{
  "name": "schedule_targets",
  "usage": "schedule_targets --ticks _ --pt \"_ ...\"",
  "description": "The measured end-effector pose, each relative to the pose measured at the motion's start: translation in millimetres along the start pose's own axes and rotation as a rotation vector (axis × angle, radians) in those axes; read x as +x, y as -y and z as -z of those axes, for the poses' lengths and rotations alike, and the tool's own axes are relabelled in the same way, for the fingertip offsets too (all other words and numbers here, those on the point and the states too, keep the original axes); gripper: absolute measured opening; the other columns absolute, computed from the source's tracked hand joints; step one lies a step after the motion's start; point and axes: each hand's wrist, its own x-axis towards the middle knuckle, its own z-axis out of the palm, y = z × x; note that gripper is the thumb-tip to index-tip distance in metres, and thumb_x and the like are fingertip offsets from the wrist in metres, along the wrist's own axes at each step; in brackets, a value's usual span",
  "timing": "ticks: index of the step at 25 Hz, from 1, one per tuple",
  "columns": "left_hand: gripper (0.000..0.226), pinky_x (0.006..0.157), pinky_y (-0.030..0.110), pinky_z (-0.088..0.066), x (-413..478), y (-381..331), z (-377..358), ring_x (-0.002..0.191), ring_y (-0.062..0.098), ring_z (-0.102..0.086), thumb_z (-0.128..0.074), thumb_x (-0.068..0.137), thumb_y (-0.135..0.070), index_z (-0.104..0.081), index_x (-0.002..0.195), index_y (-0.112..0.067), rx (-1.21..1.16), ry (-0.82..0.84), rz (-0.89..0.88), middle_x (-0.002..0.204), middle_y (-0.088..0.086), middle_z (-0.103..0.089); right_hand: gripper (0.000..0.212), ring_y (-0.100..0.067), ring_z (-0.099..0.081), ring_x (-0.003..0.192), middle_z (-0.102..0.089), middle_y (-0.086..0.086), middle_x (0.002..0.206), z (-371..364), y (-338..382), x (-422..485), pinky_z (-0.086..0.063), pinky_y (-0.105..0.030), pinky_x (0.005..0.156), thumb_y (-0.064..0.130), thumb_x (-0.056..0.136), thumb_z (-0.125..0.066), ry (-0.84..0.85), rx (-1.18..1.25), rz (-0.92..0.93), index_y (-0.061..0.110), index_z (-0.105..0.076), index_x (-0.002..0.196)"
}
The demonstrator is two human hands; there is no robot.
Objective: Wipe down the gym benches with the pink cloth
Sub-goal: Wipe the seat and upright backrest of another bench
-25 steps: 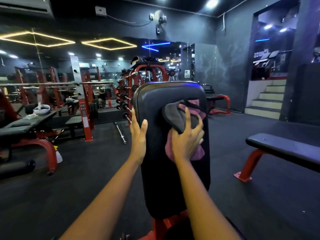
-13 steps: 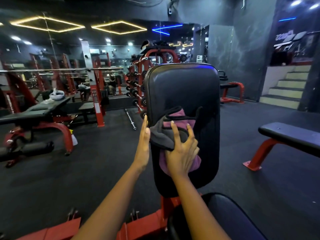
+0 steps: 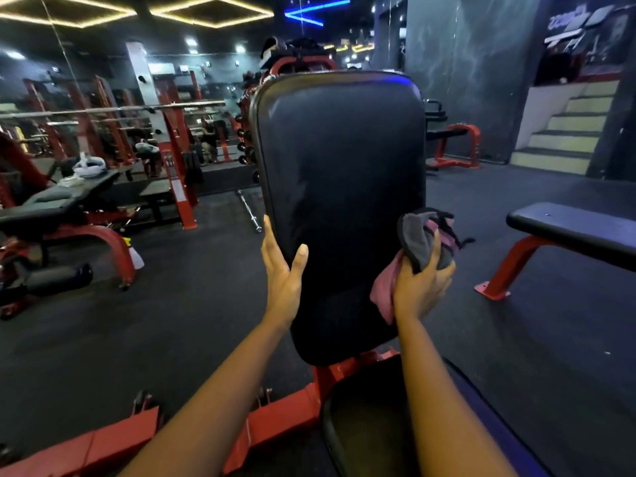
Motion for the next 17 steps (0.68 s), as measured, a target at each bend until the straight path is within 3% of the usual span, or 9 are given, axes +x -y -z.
schedule_targets --ticks 3,6,9,11,14,17 --pt "0.078 0.106 0.026 -0.007 -3 -4 -2 0.123 -0.025 0.001 -0.041 0.086 -0.046 0.008 0.146 -0.035 0.011 -0.026 0.01 0.156 -0.007 0.008 0.07 -0.043 -0.039 0.124 -0.035 -0.02 0.142 -3 1 -68 -0.033 -0.056 0.1 0.011 0.079 -0.063 0.048 -0.032 0.093 0.032 -0.038 0.141" --pt "0.081 0.111 0.026 -0.007 -5 -1 -2 0.129 -0.011 -0.001 -0.041 0.087 -0.055 0.007 0.147 -0.031 0.016 -0.044 -0.005 0.156 -0.008 0.006 0.073 -0.04 -0.041 0.119 -0.036 -0.015 0.141 -9 4 -141 -0.039 -0.056 0.093 0.015 0.072 -0.061 0.141 -0.043 0.134 0.036 -0.037 0.138" --pt "0.096 0.108 0.017 -0.005 -1 -1 5 0.128 -0.016 0.0 -0.036 0.075 -0.077 0.008 0.147 -0.031 0.015 -0.002 -0.033 0.147 -0.021 0.004 0.093 -0.035 -0.035 0.121 -0.03 -0.012 0.142 -13 0 -180 -0.038 -0.058 0.094 0.013 0.061 -0.079 0.214 -0.056 0.117 0.038 -0.034 0.137" --pt "0.092 0.105 0.011 -0.006 -3 6 13 0.125 -0.026 0.002 -0.035 0.077 -0.075 0.009 0.146 -0.035 0.01 0.07 -0.012 0.143 -0.027 0.006 0.093 -0.034 -0.036 0.122 -0.027 -0.01 0.142 -10 -5 -197 -0.039 -0.059 0.095 0.014 0.06 -0.082 0.244 -0.08 0.16 0.036 -0.035 0.138" --pt "0.084 0.11 0.019 -0.009 -29 34 15 0.123 -0.031 -0.001 -0.037 0.078 -0.076 0.006 0.143 -0.045 -0.014 0.122 0.063 0.142 -0.035 0.005 0.089 -0.037 -0.038 0.123 -0.03 -0.012 0.144 -7 -9 -199 -0.036 -0.058 0.096 0.007 0.063 -0.079 0.233 -0.077 0.143 0.034 -0.038 0.137" --pt "0.089 0.115 0.029 -0.011 -56 57 4 0.128 -0.026 -0.002 -0.04 0.07 -0.082 0.009 0.138 -0.052 -0.05 0.133 0.167 0.136 -0.046 0.004 0.078 -0.038 -0.035 0.128 -0.033 -0.015 0.144 -10 -18 -167 -0.033 -0.056 0.1 -0.004 0.074 -0.065 0.128 -0.029 -0.089 0.033 -0.04 0.139"
